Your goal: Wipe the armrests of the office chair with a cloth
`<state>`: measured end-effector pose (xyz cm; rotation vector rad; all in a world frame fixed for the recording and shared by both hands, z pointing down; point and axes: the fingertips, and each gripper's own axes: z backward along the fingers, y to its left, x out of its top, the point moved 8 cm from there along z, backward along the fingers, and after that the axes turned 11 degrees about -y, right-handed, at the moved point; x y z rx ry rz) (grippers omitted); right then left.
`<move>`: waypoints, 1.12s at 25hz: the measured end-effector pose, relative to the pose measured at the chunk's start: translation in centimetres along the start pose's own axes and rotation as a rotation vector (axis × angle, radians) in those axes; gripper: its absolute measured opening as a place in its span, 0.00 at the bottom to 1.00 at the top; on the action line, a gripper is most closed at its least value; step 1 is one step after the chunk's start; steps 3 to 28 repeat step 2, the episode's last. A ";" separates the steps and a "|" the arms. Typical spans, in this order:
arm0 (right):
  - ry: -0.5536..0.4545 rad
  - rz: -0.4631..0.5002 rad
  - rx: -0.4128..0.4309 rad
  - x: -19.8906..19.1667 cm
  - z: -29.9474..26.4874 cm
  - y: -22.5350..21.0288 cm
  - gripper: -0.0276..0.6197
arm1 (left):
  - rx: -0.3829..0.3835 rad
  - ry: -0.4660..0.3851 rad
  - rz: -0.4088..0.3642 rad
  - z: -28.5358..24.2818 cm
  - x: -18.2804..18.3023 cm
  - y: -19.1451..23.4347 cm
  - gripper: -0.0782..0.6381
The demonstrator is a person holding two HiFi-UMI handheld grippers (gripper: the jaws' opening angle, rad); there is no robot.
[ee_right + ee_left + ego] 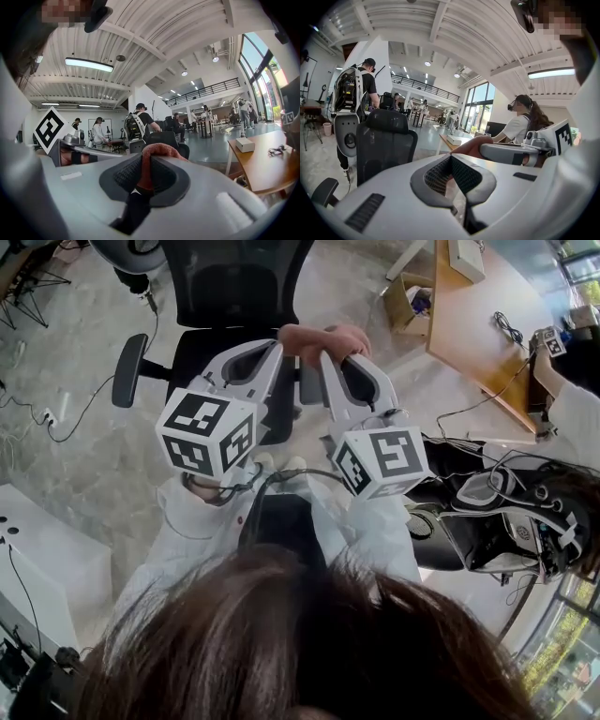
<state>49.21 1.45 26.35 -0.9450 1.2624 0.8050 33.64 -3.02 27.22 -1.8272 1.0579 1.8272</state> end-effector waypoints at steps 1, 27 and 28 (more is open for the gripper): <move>-0.001 0.002 0.001 -0.1 0.6 0.4 0.10 | 0.000 -0.001 -0.001 0.6 -0.2 -0.3 0.11; -0.003 0.003 0.001 -0.2 1.1 0.9 0.10 | 0.001 -0.003 -0.002 1.2 -0.4 -0.6 0.11; -0.003 0.003 0.001 -0.2 1.1 0.9 0.10 | 0.001 -0.003 -0.002 1.2 -0.4 -0.6 0.11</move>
